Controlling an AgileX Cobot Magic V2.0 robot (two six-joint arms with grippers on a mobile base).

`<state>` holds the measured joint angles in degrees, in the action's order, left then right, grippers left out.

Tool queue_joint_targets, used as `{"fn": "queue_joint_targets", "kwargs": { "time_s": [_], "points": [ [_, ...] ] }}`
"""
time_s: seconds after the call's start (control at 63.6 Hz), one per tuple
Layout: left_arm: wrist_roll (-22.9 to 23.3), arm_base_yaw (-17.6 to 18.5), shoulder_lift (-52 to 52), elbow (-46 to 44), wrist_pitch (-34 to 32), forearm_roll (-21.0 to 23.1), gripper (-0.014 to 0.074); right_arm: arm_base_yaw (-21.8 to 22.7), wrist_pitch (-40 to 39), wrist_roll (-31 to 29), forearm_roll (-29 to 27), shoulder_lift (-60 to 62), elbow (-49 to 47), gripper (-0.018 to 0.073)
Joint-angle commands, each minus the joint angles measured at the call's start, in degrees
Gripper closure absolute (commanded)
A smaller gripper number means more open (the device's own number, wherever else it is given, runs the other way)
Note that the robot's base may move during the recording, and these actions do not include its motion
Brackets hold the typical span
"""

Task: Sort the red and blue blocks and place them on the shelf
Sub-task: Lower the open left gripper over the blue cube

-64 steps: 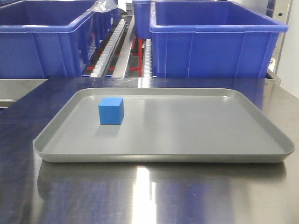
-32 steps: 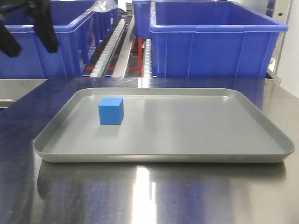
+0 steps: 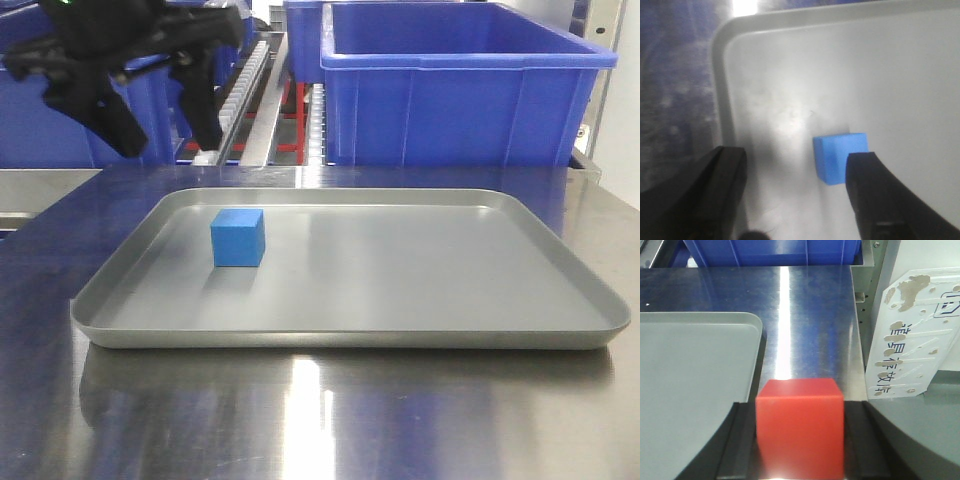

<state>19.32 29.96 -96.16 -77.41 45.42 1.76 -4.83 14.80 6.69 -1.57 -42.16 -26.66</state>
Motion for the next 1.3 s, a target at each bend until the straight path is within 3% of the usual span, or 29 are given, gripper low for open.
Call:
{"fn": "queue_joint_targets", "kwargs": {
  "time_s": [0.0,0.581,0.723,1.288],
  "points": [
    [1.3,1.4,1.6,-2.1,-3.5,0.0,0.0114,0.3,-4.3,-0.4,0.6,0.5,-1.6,0.0502],
    [5.8,6.8,-2.2,-2.1,-7.5,-4.3,0.0114,0.3,-4.3,-0.4,0.6,0.5,-1.6,0.0502],
    [8.8,7.3,-2.8,-2.1,-7.7,-7.1,0.0114,0.3,-4.3,-0.4,0.6,0.5,-1.6,0.0502],
    [10.2,7.5,-7.3,-3.2,-7.4,-7.4,0.0114,0.3,-4.3,-0.4,0.6,0.5,-1.6,0.0502]
  ]
}}
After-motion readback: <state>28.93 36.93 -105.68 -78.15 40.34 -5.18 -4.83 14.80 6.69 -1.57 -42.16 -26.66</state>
